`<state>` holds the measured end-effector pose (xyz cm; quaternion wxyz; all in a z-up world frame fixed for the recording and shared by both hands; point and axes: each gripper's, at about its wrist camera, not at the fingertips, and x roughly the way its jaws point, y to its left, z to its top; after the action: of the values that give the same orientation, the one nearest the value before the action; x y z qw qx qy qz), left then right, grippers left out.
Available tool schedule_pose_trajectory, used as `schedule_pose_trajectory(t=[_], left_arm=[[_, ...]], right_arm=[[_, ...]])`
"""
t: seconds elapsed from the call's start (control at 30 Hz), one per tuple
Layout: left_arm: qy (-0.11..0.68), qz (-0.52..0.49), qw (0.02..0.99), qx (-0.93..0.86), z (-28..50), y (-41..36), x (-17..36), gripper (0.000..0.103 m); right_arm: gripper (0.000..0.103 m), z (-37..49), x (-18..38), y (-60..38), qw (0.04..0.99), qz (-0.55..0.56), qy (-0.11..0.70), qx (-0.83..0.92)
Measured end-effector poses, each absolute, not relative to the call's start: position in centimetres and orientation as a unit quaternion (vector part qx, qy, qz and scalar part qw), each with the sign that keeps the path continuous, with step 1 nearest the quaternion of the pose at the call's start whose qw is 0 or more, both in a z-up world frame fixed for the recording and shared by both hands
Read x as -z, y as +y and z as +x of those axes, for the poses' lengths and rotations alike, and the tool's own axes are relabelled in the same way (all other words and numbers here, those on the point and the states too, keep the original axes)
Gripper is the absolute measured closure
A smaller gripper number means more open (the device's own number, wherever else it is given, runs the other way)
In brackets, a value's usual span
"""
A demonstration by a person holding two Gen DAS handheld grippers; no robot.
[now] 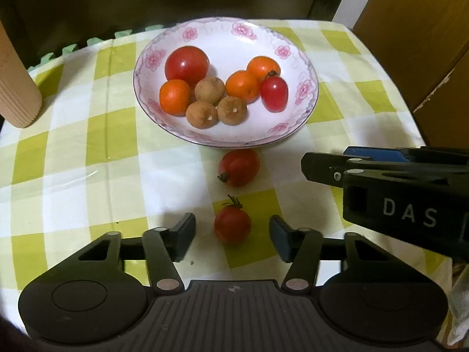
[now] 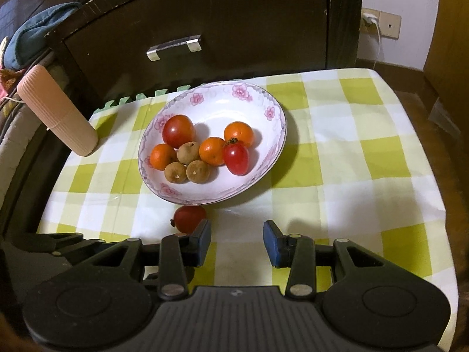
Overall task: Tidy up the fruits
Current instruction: 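Lift both open tools toward the remaining cherry tomatoes, then close the left tool on a cherry tomato while the right tool approaches another, then close the right tool on the second red cherry tomato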
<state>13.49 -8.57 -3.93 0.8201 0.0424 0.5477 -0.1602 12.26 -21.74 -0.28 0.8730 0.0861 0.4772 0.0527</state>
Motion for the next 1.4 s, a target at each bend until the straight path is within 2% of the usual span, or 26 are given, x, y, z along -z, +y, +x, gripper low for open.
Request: schedule_pose_trajectory(t=[0.23,0.67,1.0,1.17,1.4], left_arm=[[0.543,0.052,0.824,0.152,13.3,-8.4,4.1,0.068],[0.550,0.046,0.823,0.139,13.4,-6.3,3.8,0.069],[0.553,0.042,0.819,0.147,13.5,-5.7,3.9,0.068],[0.554,0.042,0.818,0.148,13.3,-5.3,4.0,0.068],[0.558,0.035,0.816,0.147,13.7,-4.5,4.1,0.068]], right_arm=[[0.066,12.7,0.8,-21.5,0.870,0.086,0.482,-0.055],[0.066,13.7,1.8,-20.7,0.860,0.106,0.495,-0.058],[0.059,15.1,2.9,-19.1,0.852,0.112,0.508,-0.056],[0.058,15.9,2.8,-18.4,0.846,0.138,0.511,-0.062],[0.058,16.8,3.2,-16.6,0.842,0.117,0.524,-0.055]])
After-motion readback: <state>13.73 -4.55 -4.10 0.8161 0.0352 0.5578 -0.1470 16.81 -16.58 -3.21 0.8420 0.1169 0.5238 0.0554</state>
